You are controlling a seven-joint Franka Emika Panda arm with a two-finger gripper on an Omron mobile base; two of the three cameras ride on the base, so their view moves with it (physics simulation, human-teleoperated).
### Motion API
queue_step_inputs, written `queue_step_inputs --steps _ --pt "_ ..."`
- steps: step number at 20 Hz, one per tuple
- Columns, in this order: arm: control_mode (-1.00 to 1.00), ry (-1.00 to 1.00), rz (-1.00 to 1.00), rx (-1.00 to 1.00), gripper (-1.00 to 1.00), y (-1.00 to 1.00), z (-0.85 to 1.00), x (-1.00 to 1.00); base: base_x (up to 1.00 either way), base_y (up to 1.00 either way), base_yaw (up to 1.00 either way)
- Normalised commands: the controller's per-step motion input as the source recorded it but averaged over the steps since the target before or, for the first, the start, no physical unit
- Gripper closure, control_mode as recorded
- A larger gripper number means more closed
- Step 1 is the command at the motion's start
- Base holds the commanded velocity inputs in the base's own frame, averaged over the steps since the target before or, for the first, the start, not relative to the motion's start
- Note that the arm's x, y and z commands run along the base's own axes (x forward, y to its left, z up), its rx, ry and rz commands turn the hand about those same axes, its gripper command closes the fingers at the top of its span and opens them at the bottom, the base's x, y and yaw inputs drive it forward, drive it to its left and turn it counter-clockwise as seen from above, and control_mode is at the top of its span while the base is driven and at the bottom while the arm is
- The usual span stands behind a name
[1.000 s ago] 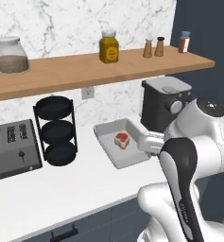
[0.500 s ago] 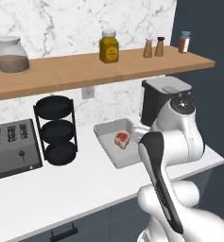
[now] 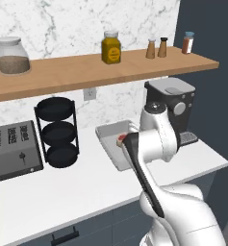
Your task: Place one potato and one steak in each tupperware on the nearby counter, to pack two identical lunches.
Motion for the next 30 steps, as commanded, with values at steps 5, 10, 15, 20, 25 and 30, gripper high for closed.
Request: queue_step_inputs --steps 5,10,15,20,25,30 --pt "-1.00 0.10 -0.17 0.09 1.00 0.00 -0.32 0.70 0.00 0.00 0.00" --pt "-1.00 0.00 -0.05 0.00 1.00 0.00 -0.34 0.64 0.00 0.00 0.00" --pt "-1.00 0.00 -0.01 0.00 1.00 0.00 -0.38 0.66 0.00 0.00 0.00" --pt "-1.00 0.01 0.00 0.00 1.00 0.00 -0.38 0.61 0.00 0.00 0.00" --pt "-1.00 0.03 0.00 0.00 1.00 0.00 -0.36 0.54 0.00 0.00 0.00" --pt "-1.00 0.06 -0.03 0.00 1.00 0.00 -0.31 0.45 0.00 0.00 0.00"
